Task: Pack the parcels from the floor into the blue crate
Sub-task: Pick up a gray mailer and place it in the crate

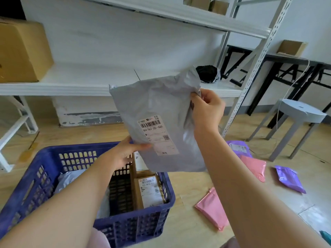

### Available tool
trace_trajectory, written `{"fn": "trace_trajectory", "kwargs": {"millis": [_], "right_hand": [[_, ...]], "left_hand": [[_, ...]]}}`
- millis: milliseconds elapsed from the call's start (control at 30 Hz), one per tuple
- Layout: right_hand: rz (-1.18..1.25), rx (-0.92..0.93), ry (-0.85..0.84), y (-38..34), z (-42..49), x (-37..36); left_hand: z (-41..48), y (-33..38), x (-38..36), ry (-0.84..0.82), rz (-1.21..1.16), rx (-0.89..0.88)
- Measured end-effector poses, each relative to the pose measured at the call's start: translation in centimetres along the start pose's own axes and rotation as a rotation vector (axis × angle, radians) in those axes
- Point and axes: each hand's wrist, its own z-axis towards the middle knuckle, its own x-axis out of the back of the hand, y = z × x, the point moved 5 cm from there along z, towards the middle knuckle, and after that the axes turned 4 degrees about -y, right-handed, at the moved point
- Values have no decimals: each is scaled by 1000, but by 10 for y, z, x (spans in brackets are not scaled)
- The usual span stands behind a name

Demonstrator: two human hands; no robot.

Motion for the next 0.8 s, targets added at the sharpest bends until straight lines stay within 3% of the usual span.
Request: {"fn": "trace_trajectory", "kwargs": {"millis": [433,633,800], "right_hand": [[177,-283,-181,60,-23,-86],[147,-378,-235,94,-40,-126],[183,-424,-332,108,-57,-161]], "left_hand": [[-30,-3,114,142,102,-93],[-43,-19,165,339,69,-133],[-53,-27,208,601,-121,-185]]}}
